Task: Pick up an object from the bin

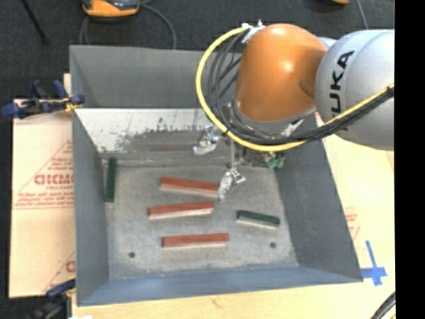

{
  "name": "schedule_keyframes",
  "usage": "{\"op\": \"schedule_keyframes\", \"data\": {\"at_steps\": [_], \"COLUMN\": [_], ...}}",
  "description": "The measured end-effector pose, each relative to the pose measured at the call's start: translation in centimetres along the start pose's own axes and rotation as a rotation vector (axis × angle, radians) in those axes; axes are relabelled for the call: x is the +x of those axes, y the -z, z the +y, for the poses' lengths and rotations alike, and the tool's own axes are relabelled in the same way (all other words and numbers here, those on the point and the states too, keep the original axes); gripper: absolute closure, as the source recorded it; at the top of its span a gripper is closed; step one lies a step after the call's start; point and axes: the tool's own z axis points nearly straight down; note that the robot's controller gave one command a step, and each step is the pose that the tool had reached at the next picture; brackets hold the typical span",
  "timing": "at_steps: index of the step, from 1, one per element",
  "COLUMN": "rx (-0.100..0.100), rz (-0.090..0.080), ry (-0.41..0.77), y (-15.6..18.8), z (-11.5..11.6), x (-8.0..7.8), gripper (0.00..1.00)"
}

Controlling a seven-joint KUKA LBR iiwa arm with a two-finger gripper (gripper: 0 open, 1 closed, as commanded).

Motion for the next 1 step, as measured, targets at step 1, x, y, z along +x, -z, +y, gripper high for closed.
{"op": "schedule_keyframes", "data": {"at_steps": [1], "rx": [-0.001], "rz": [0.001], "ry": [-0.01], "y": [-6.7], "z": [0.8], "x": [-0.62], "gripper": [0.0]}}
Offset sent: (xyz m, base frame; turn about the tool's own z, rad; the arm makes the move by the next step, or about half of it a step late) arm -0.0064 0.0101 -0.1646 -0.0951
